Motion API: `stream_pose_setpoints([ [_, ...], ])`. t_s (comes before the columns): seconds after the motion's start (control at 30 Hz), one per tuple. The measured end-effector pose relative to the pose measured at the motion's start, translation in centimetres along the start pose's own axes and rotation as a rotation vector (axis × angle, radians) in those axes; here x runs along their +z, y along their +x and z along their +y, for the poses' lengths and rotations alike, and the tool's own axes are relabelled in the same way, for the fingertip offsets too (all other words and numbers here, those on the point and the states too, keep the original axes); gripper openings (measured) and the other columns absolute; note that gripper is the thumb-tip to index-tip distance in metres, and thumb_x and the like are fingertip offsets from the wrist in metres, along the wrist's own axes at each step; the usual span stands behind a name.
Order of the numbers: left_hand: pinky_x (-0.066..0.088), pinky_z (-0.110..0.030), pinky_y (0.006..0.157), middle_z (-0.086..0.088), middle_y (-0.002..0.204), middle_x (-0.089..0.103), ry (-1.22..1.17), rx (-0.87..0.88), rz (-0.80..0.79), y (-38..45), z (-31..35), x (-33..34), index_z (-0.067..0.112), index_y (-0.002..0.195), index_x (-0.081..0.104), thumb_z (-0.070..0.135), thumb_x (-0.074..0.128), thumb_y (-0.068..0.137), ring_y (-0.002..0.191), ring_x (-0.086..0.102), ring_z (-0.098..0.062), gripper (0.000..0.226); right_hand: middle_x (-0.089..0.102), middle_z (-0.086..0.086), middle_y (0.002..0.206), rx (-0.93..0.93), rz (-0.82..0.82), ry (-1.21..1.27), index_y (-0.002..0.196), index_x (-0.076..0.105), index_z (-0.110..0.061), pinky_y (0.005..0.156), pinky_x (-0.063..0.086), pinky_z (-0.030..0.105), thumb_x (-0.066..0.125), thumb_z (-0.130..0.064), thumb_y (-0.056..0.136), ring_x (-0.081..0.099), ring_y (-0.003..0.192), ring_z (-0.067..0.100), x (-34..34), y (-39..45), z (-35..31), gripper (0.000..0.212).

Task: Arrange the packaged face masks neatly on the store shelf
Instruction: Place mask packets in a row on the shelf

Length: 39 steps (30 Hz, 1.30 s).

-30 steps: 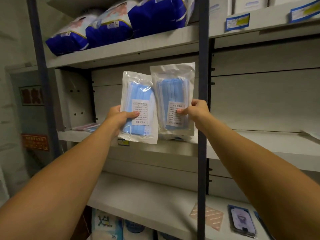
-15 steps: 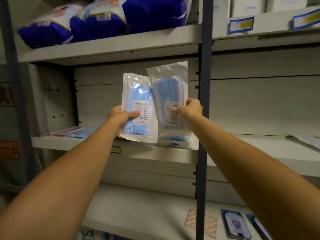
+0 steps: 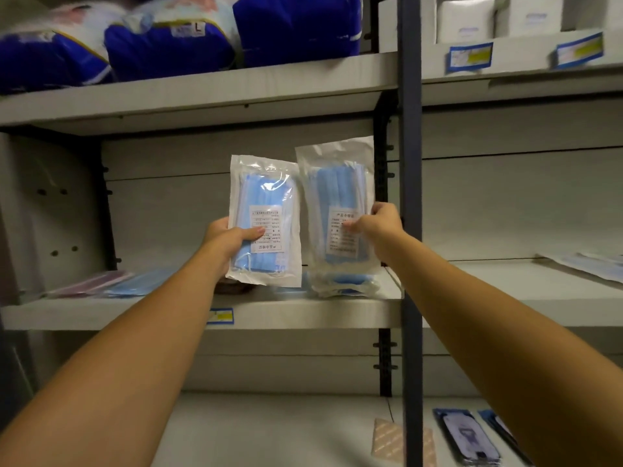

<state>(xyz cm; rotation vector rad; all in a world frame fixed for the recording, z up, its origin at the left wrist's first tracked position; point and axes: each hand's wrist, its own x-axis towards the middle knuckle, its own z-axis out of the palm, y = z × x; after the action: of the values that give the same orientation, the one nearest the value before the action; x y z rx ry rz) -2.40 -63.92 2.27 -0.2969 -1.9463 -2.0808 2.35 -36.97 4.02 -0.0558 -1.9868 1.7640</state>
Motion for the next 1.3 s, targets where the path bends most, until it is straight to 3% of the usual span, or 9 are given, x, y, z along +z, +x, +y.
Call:
stream_pose_setpoints([
  [0.1, 0.059, -0.059, 0.078, -0.013, 0.099, 0.077, -0.06, -0.019, -0.025, 1.6, -0.1, -1.2, 0.008, 0.105, 0.07, 0.003, 0.086, 0.073, 0.086, 0.076, -0.035, 0.036, 0.066, 0.007, 0.102, 0.078, 0.04, 0.005, 0.12, 0.052, -0.008, 0.044, 0.047, 0.031, 0.079, -0.007, 0.083, 0.063, 0.07, 0.018, 0.5, 1.1, 0.8, 0.046],
  [0.27, 0.058, -0.061, 0.08, -0.015, 0.098, 0.077, -0.124, -0.029, -0.066, 3.9, -0.1, -3.2, 0.005, 0.107, 0.07, 0.001, 0.085, 0.072, 0.088, 0.075, -0.036, 0.038, 0.069, 0.011, 0.1, 0.242, 0.048, -0.098, 0.114, 0.055, -0.009, 0.047, 0.051, 0.035, 0.077, -0.011, 0.085, 0.07, 0.077, 0.026, 1.7, 3.8, 2.6, 0.037],
  [0.5, 0.058, -0.06, 0.083, -0.015, 0.103, 0.076, -0.108, -0.044, -0.107, 5.8, -1.5, -5.5, 0.004, 0.114, 0.069, 0.004, 0.085, 0.071, 0.092, 0.075, -0.036, 0.046, 0.068, 0.019, 0.098, 0.267, 0.077, -0.438, 0.111, 0.049, -0.006, 0.078, 0.061, 0.049, 0.081, -0.017, 0.083, 0.07, 0.089, 0.035, 3.1, 7.2, 6.4, 0.044],
  [0.63, 0.058, -0.06, 0.083, -0.014, 0.102, 0.077, -0.103, -0.046, -0.08, 6.3, -1.9, -6.2, 0.005, 0.113, 0.069, 0.005, 0.084, 0.073, 0.092, 0.075, -0.036, 0.044, 0.061, 0.017, 0.085, 0.321, -0.01, -0.572, 0.113, 0.049, -0.002, 0.064, 0.051, 0.036, 0.075, -0.018, 0.089, 0.061, 0.073, 0.028, 3.1, 7.3, 7.3, 0.039],
  [0.77, 0.058, -0.06, 0.082, -0.015, 0.103, 0.076, -0.103, -0.043, -0.075, 6.6, -1.9, -5.6, 0.004, 0.114, 0.069, 0.005, 0.085, 0.072, 0.092, 0.075, -0.036, 0.046, 0.064, 0.016, 0.099, 0.215, -0.032, -0.579, 0.09, 0.057, -0.01, 0.084, 0.056, 0.04, 0.078, -0.014, 0.082, 0.064, 0.092, 0.032, 2.8, 7.7, 8.3, 0.023],
  [0.83, 0.058, -0.06, 0.082, -0.015, 0.103, 0.076, -0.104, -0.044, -0.078, 6.6, -1.9, -4.8, 0.003, 0.114, 0.069, 0.004, 0.085, 0.072, 0.092, 0.075, -0.035, 0.045, 0.059, 0.009, 0.088, 0.184, -0.043, -0.681, 0.079, 0.055, -0.014, 0.08, 0.052, 0.036, 0.078, -0.02, 0.082, 0.059, 0.088, 0.027, 2.8, 7.4, 8.2, 0.024],
  [0.9, 0.058, -0.06, 0.082, -0.015, 0.103, 0.076, -0.107, -0.048, -0.09, 6.7, -1.8, -3.9, 0.003, 0.114, 0.069, 0.004, 0.085, 0.072, 0.092, 0.075, -0.036, 0.045, 0.059, 0.008, 0.088, 0.15, -0.036, -0.854, 0.092, 0.058, -0.009, 0.077, 0.049, 0.034, 0.074, -0.03, 0.088, 0.058, 0.087, 0.026, 3.0, 7.2, 7.7, 0.027],
  [1.03, 0.058, -0.059, 0.082, -0.016, 0.099, 0.077, -0.105, -0.061, -0.089, 7.1, -1.5, -1.6, 0.002, 0.112, 0.069, 0.005, 0.087, 0.071, 0.089, 0.075, -0.035, 0.044, 0.061, 0.014, 0.121, -0.04, 0.04, -1.051, 0.127, 0.055, -0.005, 0.092, 0.053, 0.036, 0.068, -0.034, 0.093, 0.061, 0.108, 0.03, 3.0, 7.2, 7.0, 0.046],
  [1.3, 0.061, -0.054, 0.064, -0.021, 0.101, 0.073, -0.075, -0.187, -0.117, 7.1, -2.2, 4.6, -0.003, 0.119, 0.058, 0.002, 0.086, 0.074, 0.082, 0.075, -0.036, 0.053, 0.06, 0.013, 0.126, -0.312, 0.04, -1.11, 0.136, 0.05, -0.011, 0.094, 0.053, 0.043, 0.062, -0.025, 0.097, 0.06, 0.109, 0.032, 2.2, 6.9, 5.2, 0.042],
])
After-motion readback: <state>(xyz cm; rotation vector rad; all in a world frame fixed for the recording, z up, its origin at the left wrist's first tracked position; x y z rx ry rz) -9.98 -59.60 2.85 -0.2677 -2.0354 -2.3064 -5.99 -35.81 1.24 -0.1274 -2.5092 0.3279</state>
